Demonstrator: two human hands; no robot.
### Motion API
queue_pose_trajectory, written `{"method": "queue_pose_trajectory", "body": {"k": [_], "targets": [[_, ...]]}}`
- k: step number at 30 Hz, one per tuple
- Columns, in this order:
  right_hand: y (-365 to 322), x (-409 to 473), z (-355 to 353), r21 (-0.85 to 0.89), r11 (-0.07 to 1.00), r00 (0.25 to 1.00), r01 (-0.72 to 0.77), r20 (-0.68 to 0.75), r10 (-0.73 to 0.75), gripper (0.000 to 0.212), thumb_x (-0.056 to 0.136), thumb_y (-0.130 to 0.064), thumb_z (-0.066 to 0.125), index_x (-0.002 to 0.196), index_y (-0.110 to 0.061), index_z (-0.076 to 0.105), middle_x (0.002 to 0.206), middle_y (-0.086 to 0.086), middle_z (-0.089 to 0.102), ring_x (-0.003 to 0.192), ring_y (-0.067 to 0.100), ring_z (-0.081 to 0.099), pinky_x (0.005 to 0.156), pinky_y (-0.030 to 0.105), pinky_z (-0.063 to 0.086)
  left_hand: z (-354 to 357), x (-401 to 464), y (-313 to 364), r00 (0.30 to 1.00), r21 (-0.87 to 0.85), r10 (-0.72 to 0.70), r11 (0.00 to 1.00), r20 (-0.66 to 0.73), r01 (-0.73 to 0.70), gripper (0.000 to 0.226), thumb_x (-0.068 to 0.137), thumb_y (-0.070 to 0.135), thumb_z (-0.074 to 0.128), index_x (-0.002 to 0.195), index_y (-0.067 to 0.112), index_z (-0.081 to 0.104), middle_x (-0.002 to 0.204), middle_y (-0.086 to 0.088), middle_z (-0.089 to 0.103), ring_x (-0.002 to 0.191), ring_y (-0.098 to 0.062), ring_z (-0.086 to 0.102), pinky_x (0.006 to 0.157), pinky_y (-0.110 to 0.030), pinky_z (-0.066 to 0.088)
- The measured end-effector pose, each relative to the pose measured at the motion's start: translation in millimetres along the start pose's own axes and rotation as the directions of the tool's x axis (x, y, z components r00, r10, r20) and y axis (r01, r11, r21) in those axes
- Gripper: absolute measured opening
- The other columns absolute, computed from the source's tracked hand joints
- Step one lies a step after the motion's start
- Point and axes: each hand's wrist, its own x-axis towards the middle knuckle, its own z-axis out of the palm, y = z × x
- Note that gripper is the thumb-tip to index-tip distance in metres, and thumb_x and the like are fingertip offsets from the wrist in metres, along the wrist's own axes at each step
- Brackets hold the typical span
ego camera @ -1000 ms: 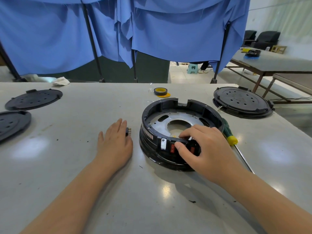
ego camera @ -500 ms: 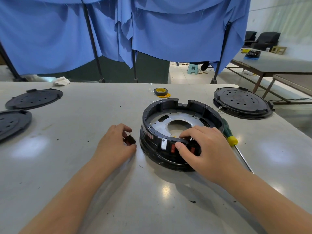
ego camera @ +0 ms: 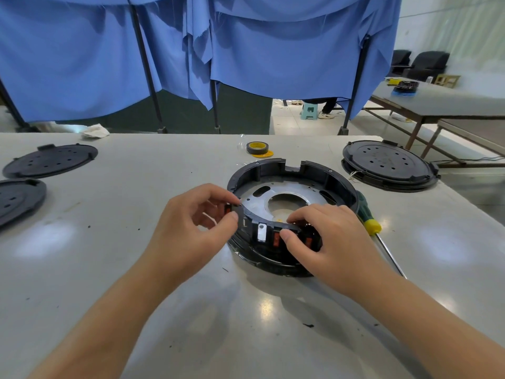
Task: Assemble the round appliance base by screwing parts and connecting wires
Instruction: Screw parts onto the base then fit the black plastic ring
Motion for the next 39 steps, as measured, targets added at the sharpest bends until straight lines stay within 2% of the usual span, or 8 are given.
{"method": "queue_pose_trajectory", "body": {"k": [3, 8, 13, 19, 28, 30, 34, 39], "targets": [[0.4, -0.3, 0.1, 0.0, 1.0, 1.0, 0.006, 0.008, -0.006, 0.03, 0.086, -0.048, 0.052, 0.096, -0.023, 0.067, 0.083, -0.012, 0.065, 0.08, 0.011, 0.057, 0.081, 0.033, 0.04, 10.1, -7.4, 0.6, 0.997, 0.006, 0.026, 1.0, 0.077, -0.027, 0.016, 0.073, 0.015, 0.064, 0.081, 0.028, 0.069, 0.067, 0.009, 0.061, 0.061, -0.007, 0.058, 0.058, -0.017, 0.047], [0.0, 0.4, 0.5, -0.008, 1.0, 1.0, 0.006, 0.003, -0.006, 0.034, 0.085, -0.05, 0.048, 0.095, -0.024, 0.066, 0.083, -0.012, 0.064, 0.079, 0.011, 0.056, 0.078, 0.03, 0.037, 19.4, -12.7, -5.5, 0.991, 0.073, 0.076, 0.994, 0.113, -0.085, 0.015, 0.074, 0.016, 0.067, 0.084, 0.027, 0.067, 0.072, 0.007, 0.063, 0.062, -0.013, 0.061, 0.054, -0.03, 0.052], [0.1, 0.2, 0.6, -0.005, 1.0, 1.0, 0.008, -0.005, -0.008, 0.032, 0.085, -0.05, 0.05, 0.093, -0.023, 0.066, 0.081, -0.012, 0.064, 0.078, 0.011, 0.056, 0.077, 0.029, 0.036, 19.0, -12.7, -8.6, 0.989, 0.111, 0.103, 0.987, 0.108, -0.115, 0.014, 0.072, 0.018, 0.068, 0.083, 0.026, 0.065, 0.07, 0.008, 0.064, 0.059, -0.012, 0.062, 0.052, -0.028, 0.053], [-0.2, 0.5, 0.2, -0.002, 1.0, 1.0, 0.008, 0.002, -0.008, 0.034, 0.085, -0.05, 0.049, 0.095, -0.023, 0.066, 0.082, -0.012, 0.065, 0.079, 0.011, 0.056, 0.079, 0.03, 0.037, 17.3, -11.8, -9.3, 0.993, 0.117, 0.067, 0.99, 0.097, -0.078, 0.014, 0.07, 0.02, 0.068, 0.079, 0.026, 0.06, 0.066, 0.007, 0.064, 0.056, -0.011, 0.061, 0.052, -0.031, 0.052], [-0.3, 0.0, 0.9, -0.001, 1.0, 1.0, 0.013, -0.007, -0.013, 0.032, 0.085, -0.049, 0.05, 0.094, -0.023, 0.066, 0.082, -0.012, 0.065, 0.079, 0.011, 0.057, 0.079, 0.032, 0.039, 22.4, -14.6, -11.1, 0.991, 0.145, 0.081, 0.985, 0.11, -0.097, 0.019, 0.069, 0.031, 0.075, 0.079, 0.027, 0.06, 0.072, 0.012, 0.068, 0.057, -0.023, 0.062, 0.054, -0.037, 0.05], [0.3, -0.1, 1.1, 0.0, 1.0, 1.0, 0.017, -0.01, -0.017, 0.032, 0.085, -0.05, 0.05, 0.094, -0.024, 0.066, 0.082, -0.012, 0.065, 0.078, 0.011, 0.057, 0.079, 0.032, 0.039, 23.8, -14.6, -11.7, 0.988, 0.172, 0.103, 0.978, 0.11, -0.122, 0.019, 0.069, 0.031, 0.074, 0.079, 0.027, 0.058, 0.072, 0.012, 0.067, 0.057, -0.022, 0.062, 0.054, -0.034, 0.049], [0.7, -0.1, 1.4, 0.004, 1.0, 1.0, 0.022, -0.011, -0.022, 0.032, 0.086, -0.049, 0.05, 0.094, -0.023, 0.067, 0.082, -0.012, 0.065, 0.078, 0.011, 0.057, 0.079, 0.033, 0.04, 25.2, -14.4, -12.5, 0.987, 0.177, 0.119, 0.974, 0.109, -0.138, 0.019, 0.069, 0.027, 0.074, 0.077, 0.024, 0.057, 0.068, 0.012, 0.066, 0.064, -0.009, 0.063, 0.057, -0.009, 0.04], [0.7, 0.0, 0.7, 0.005, 1.0, 1.0, 0.026, -0.013, -0.026, 0.032, 0.086, -0.049, 0.05, 0.094, -0.023, 0.067, 0.083, -0.012, 0.065, 0.079, 0.011, 0.058, 0.079, 0.033, 0.04, 27.7, -15.6, -13.5, 0.988, 0.203, 0.13, 0.968, 0.086, -0.145, 0.021, 0.071, 0.025, 0.074, 0.076, 0.025, 0.054, 0.063, 0.011, 0.063, 0.064, -0.008, 0.061, 0.06, -0.006, 0.037]]}}
